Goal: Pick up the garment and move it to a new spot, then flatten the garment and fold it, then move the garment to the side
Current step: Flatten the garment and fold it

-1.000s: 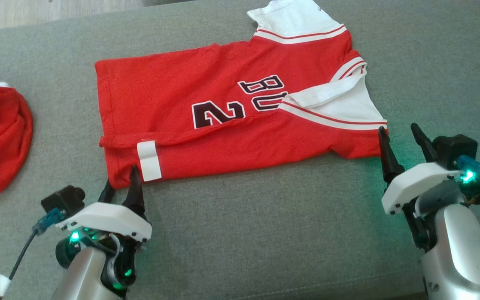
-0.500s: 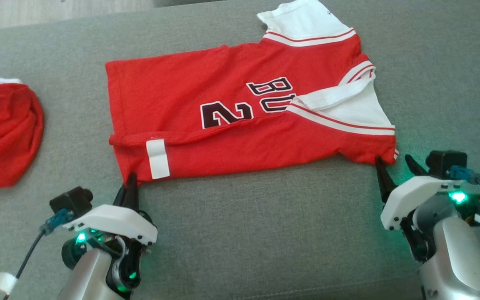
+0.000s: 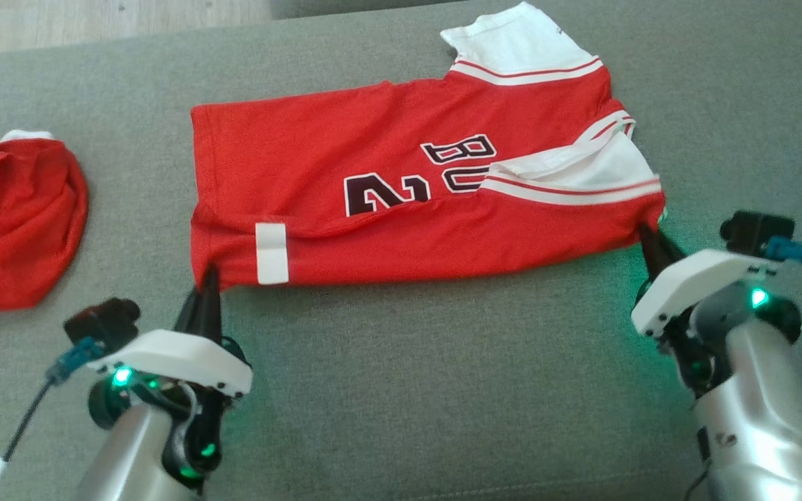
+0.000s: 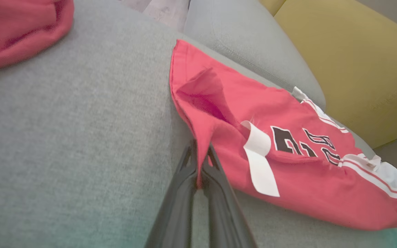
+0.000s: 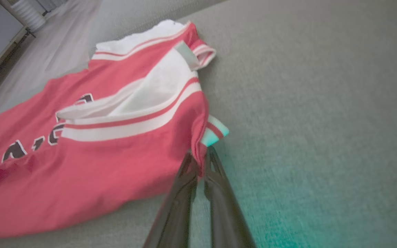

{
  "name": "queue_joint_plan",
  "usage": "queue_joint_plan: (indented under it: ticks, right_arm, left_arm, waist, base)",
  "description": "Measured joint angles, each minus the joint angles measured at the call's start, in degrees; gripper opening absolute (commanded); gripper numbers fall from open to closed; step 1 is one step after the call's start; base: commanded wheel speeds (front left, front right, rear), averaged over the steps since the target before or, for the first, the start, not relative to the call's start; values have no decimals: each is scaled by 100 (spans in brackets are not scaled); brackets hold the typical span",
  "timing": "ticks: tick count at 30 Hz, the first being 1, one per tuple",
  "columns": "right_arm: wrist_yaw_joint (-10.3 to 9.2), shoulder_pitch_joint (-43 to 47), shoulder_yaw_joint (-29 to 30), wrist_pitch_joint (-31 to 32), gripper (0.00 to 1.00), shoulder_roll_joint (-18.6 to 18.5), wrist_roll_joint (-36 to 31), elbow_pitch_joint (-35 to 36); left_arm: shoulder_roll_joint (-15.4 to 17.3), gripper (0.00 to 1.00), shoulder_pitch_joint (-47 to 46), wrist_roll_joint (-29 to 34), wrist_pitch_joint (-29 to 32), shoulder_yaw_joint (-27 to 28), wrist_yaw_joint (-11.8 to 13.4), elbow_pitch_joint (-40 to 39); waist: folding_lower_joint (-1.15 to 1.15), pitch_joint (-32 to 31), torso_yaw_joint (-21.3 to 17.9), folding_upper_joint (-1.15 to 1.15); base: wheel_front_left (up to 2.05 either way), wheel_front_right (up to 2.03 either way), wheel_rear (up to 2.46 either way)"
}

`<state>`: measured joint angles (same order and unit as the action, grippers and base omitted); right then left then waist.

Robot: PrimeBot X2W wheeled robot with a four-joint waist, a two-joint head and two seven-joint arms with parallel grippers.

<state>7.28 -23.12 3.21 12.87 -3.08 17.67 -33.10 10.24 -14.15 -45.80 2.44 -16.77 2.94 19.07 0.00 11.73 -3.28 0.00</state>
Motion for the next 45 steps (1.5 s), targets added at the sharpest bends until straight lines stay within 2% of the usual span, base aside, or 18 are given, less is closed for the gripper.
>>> queue_joint_plan:
  ticks: [3,8,11,13,17,24,25,26,27,28,29,33,36,40,45]
  right_arm:
    - [0,-32,-51,120,0,-143,65,281]
    - [0,118,-64,684,0,-400,289,1061]
    - [0,383,-47,934,0,-491,356,1446]
    - [0,1009,81,1217,0,-541,360,1917]
    - [0,1759,327,1396,0,-437,350,2272]
    - [0,2178,533,1356,0,-142,182,2439]
    - [0,2209,538,1310,26,-107,168,2441]
    - [0,2252,543,1271,60,-85,140,2457]
    - [0,2295,567,1211,100,-59,140,2464]
    - [0,2326,597,1163,100,-33,140,2465]
    - [0,2367,624,1113,100,-12,135,2474]
    - [0,2527,753,914,100,26,29,2562]
    - [0,2529,812,806,100,38,-88,2804]
    - [0,2456,797,730,100,40,-209,3181]
    - [0,1974,555,737,100,-18,-299,3531]
  left_arm:
    - [164,0,2,62,11,0,-44,-267]
    - [528,0,171,148,316,-42,-43,-928]
    - [654,0,413,148,430,-49,-32,-1267]
    - [792,0,901,148,575,-104,69,-1664]
    - [797,0,1493,125,660,-208,178,-1897]
    - [623,0,1820,91,545,-358,261,-1717]
    - [591,0,1836,91,509,-371,261,-1645]
    - [563,0,1841,91,430,-368,261,-1573]
    - [553,21,1847,94,366,-369,261,-1516]
    - [553,64,1855,103,328,-370,259,-1462]
    - [553,100,1859,109,292,-371,260,-1423]
    - [591,100,1862,242,193,-359,261,-1414]
    - [765,100,1743,397,212,-358,263,-1518]
    - [1127,100,1184,587,458,-286,277,-1875]
    - [1726,100,-82,913,970,-132,209,-2106]
  waist:
    - [0,-73,1,0]
    - [0,-197,0,0]
    - [0,-229,6,0]
    - [0,-246,10,0]
    - [-1,-229,7,0]
    - [0,-182,-12,0]
    - [-1,-176,-18,0]
    - [-1,-169,-22,0]
    - [0,-163,-27,0]
    - [0,-161,-28,0]
    - [0,-161,-29,0]
    - [0,-167,-30,0]
    - [-1,-163,-45,0]
    - [0,-102,-69,0]
    - [0,78,-115,0]
  base:
    - [0,0,0]
    - [0,0,0]
    - [0,0,0]
    - [0,0,0]
    - [0,0,0]
    - [0,0,0]
    - [0,0,0]
    - [0,0,0]
    - [0,0,0]
    - [0,0,0]
    - [0,0,0]
    - [0,0,0]
    - [0,0,0]
    - [0,0,0]
    - [0,0,0]
